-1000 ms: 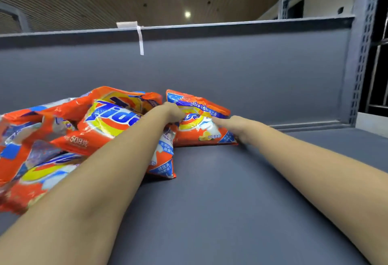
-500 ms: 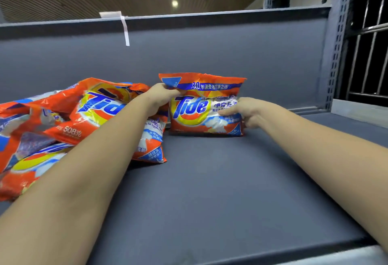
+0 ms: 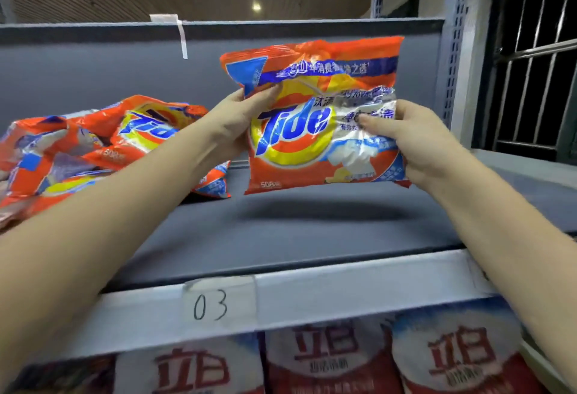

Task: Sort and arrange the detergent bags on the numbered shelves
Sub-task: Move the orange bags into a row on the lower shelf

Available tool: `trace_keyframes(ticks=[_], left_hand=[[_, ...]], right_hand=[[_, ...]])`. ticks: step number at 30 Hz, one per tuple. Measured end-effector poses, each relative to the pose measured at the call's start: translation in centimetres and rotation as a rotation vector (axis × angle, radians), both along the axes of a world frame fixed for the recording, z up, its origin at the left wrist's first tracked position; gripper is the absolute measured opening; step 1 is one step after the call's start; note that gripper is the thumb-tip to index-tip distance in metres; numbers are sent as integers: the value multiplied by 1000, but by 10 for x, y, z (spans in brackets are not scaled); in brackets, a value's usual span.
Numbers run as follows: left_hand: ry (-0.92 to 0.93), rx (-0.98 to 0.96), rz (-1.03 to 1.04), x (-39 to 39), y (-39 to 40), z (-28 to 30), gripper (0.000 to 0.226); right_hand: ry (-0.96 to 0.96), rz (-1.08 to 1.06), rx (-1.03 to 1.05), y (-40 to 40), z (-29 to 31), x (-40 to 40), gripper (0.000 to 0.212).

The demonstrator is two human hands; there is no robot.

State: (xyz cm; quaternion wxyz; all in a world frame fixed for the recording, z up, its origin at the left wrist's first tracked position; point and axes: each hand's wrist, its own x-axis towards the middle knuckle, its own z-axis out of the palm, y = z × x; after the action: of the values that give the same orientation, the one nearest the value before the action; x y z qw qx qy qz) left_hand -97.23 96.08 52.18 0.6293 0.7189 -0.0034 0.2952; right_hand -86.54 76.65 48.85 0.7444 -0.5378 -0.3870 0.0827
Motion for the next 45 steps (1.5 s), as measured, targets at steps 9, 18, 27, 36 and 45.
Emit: trace_keyframes(ticks=[9, 18, 27, 36, 45], left_hand=[[-159, -34, 133, -114, -58, -10, 21], [-158, -217, 307, -284, -18, -71, 61], [37, -245, 556, -451, 50, -175, 57], [289, -339, 779, -524, 154, -296, 36], [309, -537, 882, -507, 265, -335, 25]], right_hand=[[22, 51, 222, -21, -32, -99, 6], [57, 241, 219, 26, -88, -249, 7], [197, 314, 38, 103, -199, -404, 12], [267, 270, -373, 212, -300, -472, 3], [403, 90, -456, 348, -346, -485, 30]])
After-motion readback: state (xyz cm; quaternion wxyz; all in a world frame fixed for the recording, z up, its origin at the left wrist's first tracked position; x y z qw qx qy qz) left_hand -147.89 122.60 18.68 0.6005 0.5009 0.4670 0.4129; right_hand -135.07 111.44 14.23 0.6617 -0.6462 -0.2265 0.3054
